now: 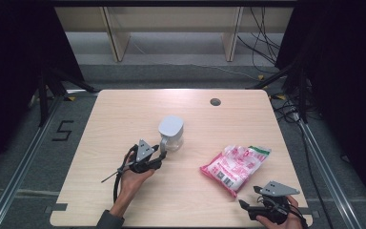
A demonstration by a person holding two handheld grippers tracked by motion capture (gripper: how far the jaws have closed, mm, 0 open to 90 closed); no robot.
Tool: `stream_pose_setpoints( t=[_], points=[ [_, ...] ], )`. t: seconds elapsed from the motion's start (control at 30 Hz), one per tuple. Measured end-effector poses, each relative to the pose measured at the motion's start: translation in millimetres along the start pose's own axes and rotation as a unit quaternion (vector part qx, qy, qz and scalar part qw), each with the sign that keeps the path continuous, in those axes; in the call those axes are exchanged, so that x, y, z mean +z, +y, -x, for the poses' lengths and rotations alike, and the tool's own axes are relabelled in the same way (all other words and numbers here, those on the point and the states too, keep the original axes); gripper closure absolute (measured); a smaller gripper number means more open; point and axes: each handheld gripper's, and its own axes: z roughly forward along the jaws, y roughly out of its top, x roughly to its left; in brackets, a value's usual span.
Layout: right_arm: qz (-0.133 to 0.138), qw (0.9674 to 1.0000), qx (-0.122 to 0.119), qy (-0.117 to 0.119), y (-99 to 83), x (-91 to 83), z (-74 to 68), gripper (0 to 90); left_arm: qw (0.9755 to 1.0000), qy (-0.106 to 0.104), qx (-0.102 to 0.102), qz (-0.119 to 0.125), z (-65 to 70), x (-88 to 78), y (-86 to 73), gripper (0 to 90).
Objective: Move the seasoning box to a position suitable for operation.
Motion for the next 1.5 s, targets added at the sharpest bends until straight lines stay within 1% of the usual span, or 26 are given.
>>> stream_pose_setpoints(
  t=[0.1,0.17,0.2,0.23,0.3,0.37,0.43,0.47,0.53,0.57,0.67,0.7,0.77,0.87,0.93,1.0,1.03,1.07,1.1,1.17,1.23,1.3,1.33,1.37,1.47,1.5],
  points=[
    [-0.002,1.0,0.005,0.0,-0.5,-0.1,-0.7,24.7,1.0,-0.001,-0.007,0.0,2.1,7.1,2.1,53.4],
    [-0.004,0.9998,0.021,-0.003,-0.8,0.0,-3.4,24.7,1.0,0.006,-0.008,0.002,2.5,14.4,3.4,58.1],
    [-0.004,0.9998,0.021,-0.003,-0.8,0.0,-3.4,24.7,0.9999,0.01,-0.009,0.001,2.4,16.9,3.8,58.1],
    [-0.003,0.9998,0.018,-0.002,-0.8,0.1,-3.0,24.7,0.9998,0.019,-0.002,-0.003,1.1,19.4,4.2,63.6],
    [-0.004,1.0,0.007,-0.002,-0.8,-0.4,-0.8,24.7,0.9996,0.026,-0.008,-0.007,-0.3,24.3,3.6,66.2],
    [-0.002,1.0,0.004,-0.003,-0.8,-0.2,-0.3,24.7,0.9987,0.05,-0.006,-0.011,-4.5,25.1,2.6,66.1],
    [-0.004,1.0,0.008,-0.001,-0.9,-0.6,-0.8,24.6,0.9973,0.067,-0.026,-0.009,-10.4,24.7,2.1,66.6],
    [-0.003,1.0,0.006,-0.001,-0.8,-0.5,-0.8,24.7,0.997,0.073,-0.024,-0.01,-12.4,24.1,2.1,66.9],
    [-0.006,1.0,0.003,-0.004,-0.4,-0.8,-1.4,24.5,0.995,0.093,-0.036,-0.013,-16.0,22.8,1.6,67.3],
    [0.006,0.9999,-0.012,0.003,0.0,0.4,-0.5,24.4,0.9944,0.098,-0.037,-0.015,-17.8,22.5,1.9,67.8],
    [0.005,0.9999,-0.008,-0.003,0.0,0.6,-2.2,24.4,0.9936,0.101,-0.044,-0.025,-22.4,23.3,4.2,68.2],
    [-0.004,0.9999,-0.011,0.009,0.6,0.4,-1.1,24.4,0.9933,0.103,-0.046,-0.025,-24.9,24.4,4.8,68.4],
    [-0.005,0.9999,-0.013,0.004,0.3,0.2,-1.2,24.4,0.9926,0.106,-0.053,-0.026,-26.7,26.0,5.6,69.3],
    [-0.006,0.9999,-0.01,0.01,0.7,0.1,-0.6,24.4,0.9941,0.098,-0.043,-0.019,-28.3,28.0,5.7,69.4],
    [0.002,1.0,-0.005,-0.004,0.1,-0.2,-1.8,24.4,0.9948,0.091,-0.042,-0.021,-29.2,27.0,5.4,69.5],
    [-0.002,1.0,-0.006,-0.002,0.0,-0.1,-1.4,24.4,0.9966,0.071,-0.039,-0.015,-28.9,26.4,4.1,69.4],
    [-0.002,1.0,-0.008,-0.002,0.2,0.3,-1.4,24.4,0.9967,0.069,-0.041,-0.013,-27.1,26.4,3.8,69.3],
    [0.001,0.9999,-0.009,-0.004,0.2,0.5,-1.8,24.3,0.9979,0.056,-0.03,-0.013,-21.9,26.1,3.7,69.2],
    [0.001,0.9999,-0.009,-0.004,0.2,0.5,-1.8,24.3,0.9979,0.056,-0.03,-0.013,-21.9,26.1,3.7,69.1],
    [-0.006,0.9999,-0.009,0.011,1.0,-0.3,-1.3,24.3,0.9988,0.04,-0.024,-0.012,-14.9,25.4,3.5,69.0],
    [-0.003,1.0,-0.006,0.0,0.4,-0.1,-1.9,24.3,0.9995,0.02,-0.021,-0.011,-4.5,24.6,4.1,69.0],
    [0.004,0.9999,-0.011,0.005,0.2,0.9,-1.0,24.4,0.9997,0.014,-0.017,-0.014,-0.3,23.7,4.5,69.1],
    [-0.004,0.9997,-0.019,0.011,0.8,0.9,-0.7,24.4,0.9997,0.013,-0.011,-0.018,1.4,23.4,5.0,69.0],
    [-0.005,0.9998,-0.016,0.007,0.9,0.3,-1.4,24.4,0.9998,0.01,-0.008,-0.018,2.6,24.1,5.6,69.0],
    [0.002,0.9996,-0.026,0.007,0.7,1.2,-0.6,24.4,0.9997,0.007,-0.001,-0.023,-3.3,26.7,8.2,69.1],
    [0.003,0.9999,-0.014,-0.001,0.2,0.9,-2.6,24.4,0.9995,0.016,-0.005,-0.025,-8.0,29.3,8.5,69.4]
  ],
)
